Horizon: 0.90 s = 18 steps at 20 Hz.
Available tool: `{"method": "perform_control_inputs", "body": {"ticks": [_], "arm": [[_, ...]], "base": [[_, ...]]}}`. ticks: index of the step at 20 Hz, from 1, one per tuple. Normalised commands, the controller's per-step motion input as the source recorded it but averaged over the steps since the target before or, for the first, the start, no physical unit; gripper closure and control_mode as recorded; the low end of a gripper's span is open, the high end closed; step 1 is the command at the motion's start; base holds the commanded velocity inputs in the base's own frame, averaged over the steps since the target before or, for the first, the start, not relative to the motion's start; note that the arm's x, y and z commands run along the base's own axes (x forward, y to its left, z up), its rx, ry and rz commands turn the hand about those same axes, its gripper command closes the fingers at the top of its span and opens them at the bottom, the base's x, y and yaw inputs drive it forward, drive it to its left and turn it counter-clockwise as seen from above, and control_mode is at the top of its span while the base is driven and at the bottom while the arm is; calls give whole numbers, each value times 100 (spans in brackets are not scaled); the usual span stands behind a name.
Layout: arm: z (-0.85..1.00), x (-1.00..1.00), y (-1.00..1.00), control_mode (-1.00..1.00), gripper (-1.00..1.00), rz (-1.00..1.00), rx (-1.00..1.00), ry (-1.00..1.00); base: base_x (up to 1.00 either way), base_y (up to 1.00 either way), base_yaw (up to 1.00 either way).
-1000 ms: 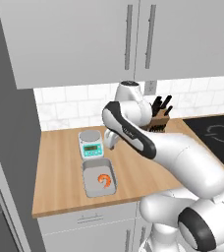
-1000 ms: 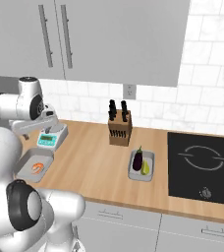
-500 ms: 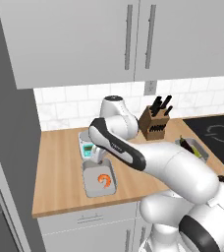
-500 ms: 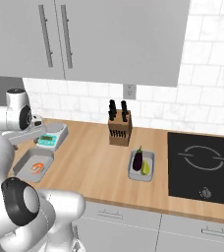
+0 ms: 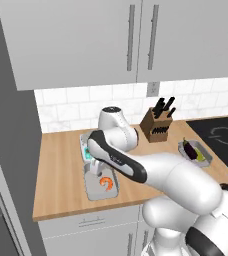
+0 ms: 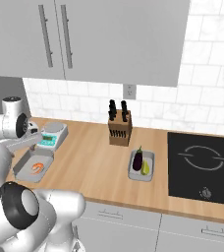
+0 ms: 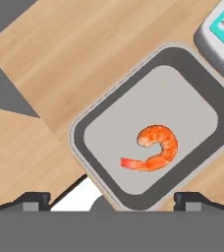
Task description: Take the meat container that has the shrimp and place it on the second highest rack of the freezer. Then take the vegetable container that has the lemon wedge and eggplant and place it on the highest rack of the freezer.
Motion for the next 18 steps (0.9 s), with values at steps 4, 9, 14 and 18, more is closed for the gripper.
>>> {"method": "perform_control_inputs", "body": {"ticks": [4, 9, 14, 18], "arm": [[-44, 0, 1, -100, -100, 0, 0, 3], [-44, 0, 16, -100, -100, 0, 0, 9], [-50, 0, 35, -100, -100, 0, -4, 7], [-51, 0, 30, -100, -100, 0, -5, 1]], "base": [[0, 0, 0], [0, 0, 0], [0, 0, 0], [0, 0, 0]]}}
